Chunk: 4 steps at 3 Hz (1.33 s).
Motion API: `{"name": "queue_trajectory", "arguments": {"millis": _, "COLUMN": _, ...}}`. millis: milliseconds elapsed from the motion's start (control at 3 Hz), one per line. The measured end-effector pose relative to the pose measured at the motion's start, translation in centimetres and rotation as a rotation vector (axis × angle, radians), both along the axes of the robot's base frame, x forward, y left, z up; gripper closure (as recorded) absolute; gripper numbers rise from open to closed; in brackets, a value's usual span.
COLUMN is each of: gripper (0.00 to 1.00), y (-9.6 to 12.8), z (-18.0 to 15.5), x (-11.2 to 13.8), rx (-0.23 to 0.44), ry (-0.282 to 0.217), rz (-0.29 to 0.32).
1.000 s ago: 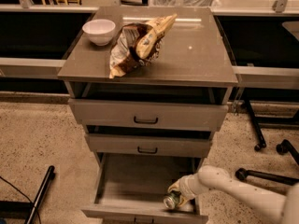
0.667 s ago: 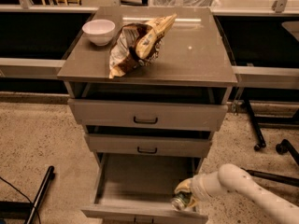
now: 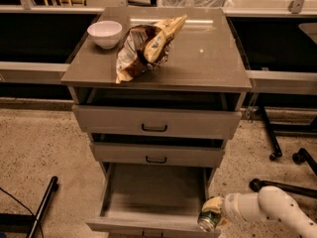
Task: Pick green can from bottom drawer and place on counter
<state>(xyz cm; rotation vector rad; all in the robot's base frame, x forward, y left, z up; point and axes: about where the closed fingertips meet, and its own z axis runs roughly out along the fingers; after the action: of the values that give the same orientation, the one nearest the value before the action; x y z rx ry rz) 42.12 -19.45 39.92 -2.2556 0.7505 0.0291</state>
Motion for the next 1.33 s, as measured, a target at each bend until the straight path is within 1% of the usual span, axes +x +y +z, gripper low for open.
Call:
{"name": "queue_trajectory", "arguments": {"millis": 333, "gripper": 1.0, "y": 2.4, "z": 4.2, "x": 0.3, "rx": -0.049, "ry": -0.071, "rz": 0.055}}
{"name": "queue_trajectory", "arguments": {"millis": 667, "gripper": 1.0, "y": 10.0, "z": 12.8, "x": -1.1, "rx": -0.107, "ry": -0.104, "rz": 0.192}}
{"name": "queue_trajectory", "arguments": {"millis": 1000, "gripper": 1.0, "y": 14.3, "z": 21.7, "x": -1.2, "rx": -0.18, "ry": -0.052, "rz": 0.257}}
{"name": "queue_trajectory", "arguments": {"millis": 1333, "gripper": 1.0, "y": 13.4, "z": 26.5, "x": -0.6, "rx": -0.274, "ry": -0.053, "rz": 0.268}}
